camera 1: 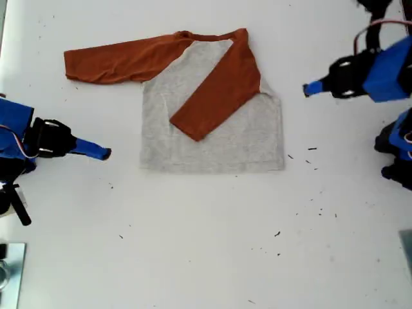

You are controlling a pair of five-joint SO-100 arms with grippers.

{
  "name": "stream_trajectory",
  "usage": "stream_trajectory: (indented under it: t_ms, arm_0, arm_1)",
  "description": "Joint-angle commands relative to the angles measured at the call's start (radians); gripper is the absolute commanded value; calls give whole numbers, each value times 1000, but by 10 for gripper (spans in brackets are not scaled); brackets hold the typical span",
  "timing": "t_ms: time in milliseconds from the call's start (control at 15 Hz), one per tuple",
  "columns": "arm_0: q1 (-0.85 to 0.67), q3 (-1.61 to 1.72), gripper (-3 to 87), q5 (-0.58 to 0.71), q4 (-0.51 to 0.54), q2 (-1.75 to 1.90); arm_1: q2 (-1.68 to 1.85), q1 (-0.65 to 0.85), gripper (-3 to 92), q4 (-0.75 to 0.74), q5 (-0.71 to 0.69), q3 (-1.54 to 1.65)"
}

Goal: Fold t shirt

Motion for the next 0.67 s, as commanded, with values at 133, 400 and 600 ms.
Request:
stream_trajectory:
  t_ms: [133, 400, 600]
  arm_0:
    - [-2, 8, -3, -72, -25, 8]
    - [78, -54, -3, -505, -40, -46]
    - [155, -354, -3, -635, -51, -419]
  arm_1:
    - [546, -98, 35, 63, 175, 526]
    - [669, -114, 34, 107, 189, 649]
    - [669, -112, 34, 101, 181, 652]
